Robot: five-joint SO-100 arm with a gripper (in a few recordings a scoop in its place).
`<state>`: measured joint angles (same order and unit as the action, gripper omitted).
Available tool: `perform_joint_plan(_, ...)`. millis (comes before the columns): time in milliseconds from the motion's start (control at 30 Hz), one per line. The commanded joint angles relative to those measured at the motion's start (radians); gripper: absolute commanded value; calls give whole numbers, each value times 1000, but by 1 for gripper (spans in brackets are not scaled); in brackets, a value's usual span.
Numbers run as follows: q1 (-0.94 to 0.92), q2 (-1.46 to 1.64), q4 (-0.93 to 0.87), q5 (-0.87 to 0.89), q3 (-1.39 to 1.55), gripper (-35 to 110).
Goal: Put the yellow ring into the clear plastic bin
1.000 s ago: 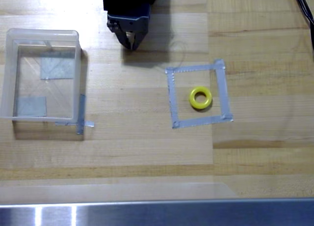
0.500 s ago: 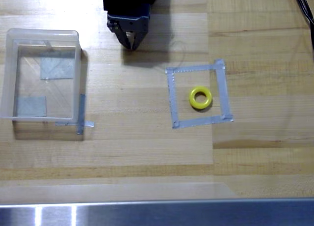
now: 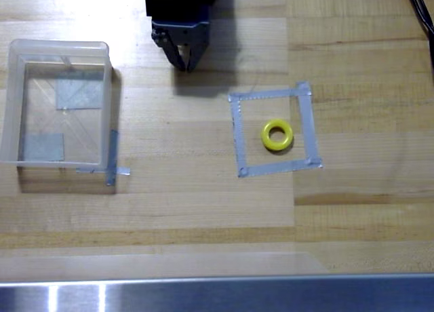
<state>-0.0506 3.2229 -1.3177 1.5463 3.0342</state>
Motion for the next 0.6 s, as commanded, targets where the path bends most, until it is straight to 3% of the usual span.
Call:
perform_joint_plan(0,66,-3,98,8,-121,1)
perform_joint_plan(233,244,-261,236,107,-218,1)
perform_joint_plan(567,417,-1051,252,146,-821,1)
